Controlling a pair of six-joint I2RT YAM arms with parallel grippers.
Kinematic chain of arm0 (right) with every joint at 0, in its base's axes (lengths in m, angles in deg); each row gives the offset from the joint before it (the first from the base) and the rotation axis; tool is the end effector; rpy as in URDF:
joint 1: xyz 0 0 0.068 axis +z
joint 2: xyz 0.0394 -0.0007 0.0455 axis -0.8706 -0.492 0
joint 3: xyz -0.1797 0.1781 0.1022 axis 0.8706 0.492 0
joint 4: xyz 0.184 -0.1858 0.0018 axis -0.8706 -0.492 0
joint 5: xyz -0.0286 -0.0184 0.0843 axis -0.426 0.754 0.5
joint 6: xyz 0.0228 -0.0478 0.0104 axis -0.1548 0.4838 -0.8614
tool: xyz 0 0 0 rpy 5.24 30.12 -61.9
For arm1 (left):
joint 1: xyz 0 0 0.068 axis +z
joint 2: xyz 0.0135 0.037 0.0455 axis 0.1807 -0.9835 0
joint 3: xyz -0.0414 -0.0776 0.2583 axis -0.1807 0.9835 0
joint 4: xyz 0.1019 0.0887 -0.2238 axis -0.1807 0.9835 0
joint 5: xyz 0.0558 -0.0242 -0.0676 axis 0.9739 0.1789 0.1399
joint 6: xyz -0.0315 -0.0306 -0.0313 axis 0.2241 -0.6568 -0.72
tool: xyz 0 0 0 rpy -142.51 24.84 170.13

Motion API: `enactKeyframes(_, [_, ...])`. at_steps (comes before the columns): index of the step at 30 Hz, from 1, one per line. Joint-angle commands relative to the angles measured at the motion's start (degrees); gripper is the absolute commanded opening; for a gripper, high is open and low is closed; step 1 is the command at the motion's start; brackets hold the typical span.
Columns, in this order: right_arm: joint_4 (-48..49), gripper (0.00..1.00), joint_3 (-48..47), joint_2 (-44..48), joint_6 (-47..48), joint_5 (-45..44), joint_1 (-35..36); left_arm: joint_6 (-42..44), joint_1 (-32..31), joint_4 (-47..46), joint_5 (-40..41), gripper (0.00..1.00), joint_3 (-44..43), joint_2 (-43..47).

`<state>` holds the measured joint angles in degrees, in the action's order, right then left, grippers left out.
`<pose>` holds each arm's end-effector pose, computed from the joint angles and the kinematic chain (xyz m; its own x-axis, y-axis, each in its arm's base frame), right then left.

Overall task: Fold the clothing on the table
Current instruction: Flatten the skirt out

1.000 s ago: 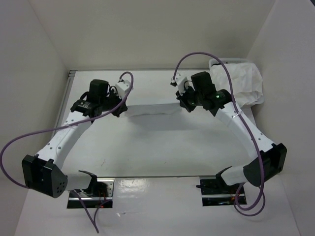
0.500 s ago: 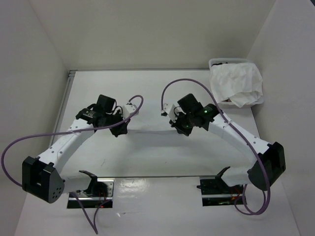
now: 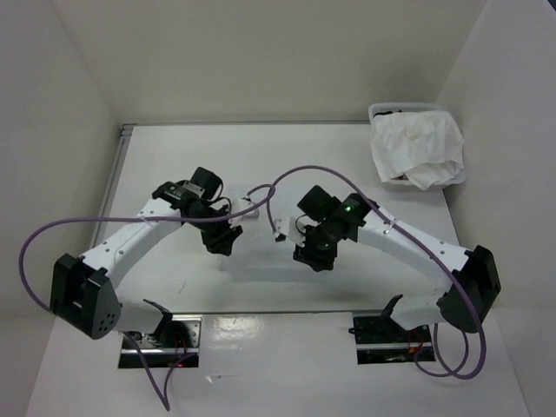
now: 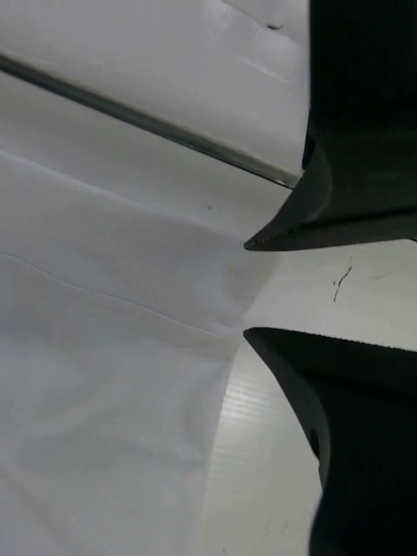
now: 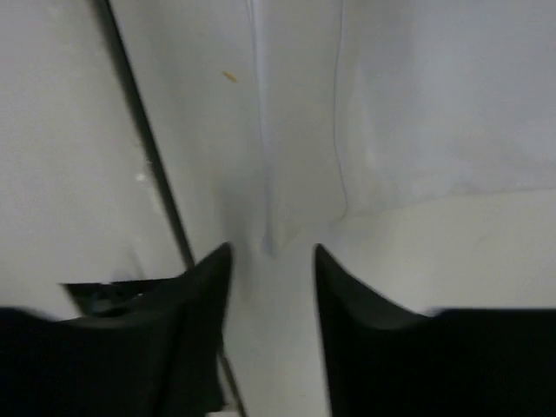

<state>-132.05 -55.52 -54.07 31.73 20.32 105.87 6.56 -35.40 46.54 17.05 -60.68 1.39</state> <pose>0.1680 0.1826 0.2765 -0.1505 -0.9013 -0.4062 -0.9874 0.1575 0.0163 0.2232 -0.1213 0.2712 -0.4158 0.7207 -0.5547 0.8990 0.4181 -0.1306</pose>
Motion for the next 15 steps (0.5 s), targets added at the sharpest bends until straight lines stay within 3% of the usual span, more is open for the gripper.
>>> enactKeyframes(1, [-6.9,0.61,-1.8,-1.5,3.2,2.6,3.7,6.7,-2.4,8.2,-4.2,0.50,-3.1,-2.3])
enactKeyframes(2, [-7.5,0.77,-1.8,-2.1,3.2,3.2,3.7,6.7,-2.4,8.7,-4.2,0.58,-3.8,-3.0])
enactKeyframes(6, [-8.0,0.97,-1.9,-2.1,3.9,3.2,4.2,7.2,-4.4,8.7,-2.8,0.79,-3.8,-3.0])
enactKeyframes(12, [-3.5,0.97,-4.5,-0.1,1.7,-6.9,4.2,2.8,-4.4,2.4,0.9,0.83,-7.0,-1.6])
enactKeyframes(15, [2.3,0.97,-4.5,1.0,0.6,-11.7,-0.4,-2.6,-3.8,-6.5,8.9,0.88,-6.2,-1.1])
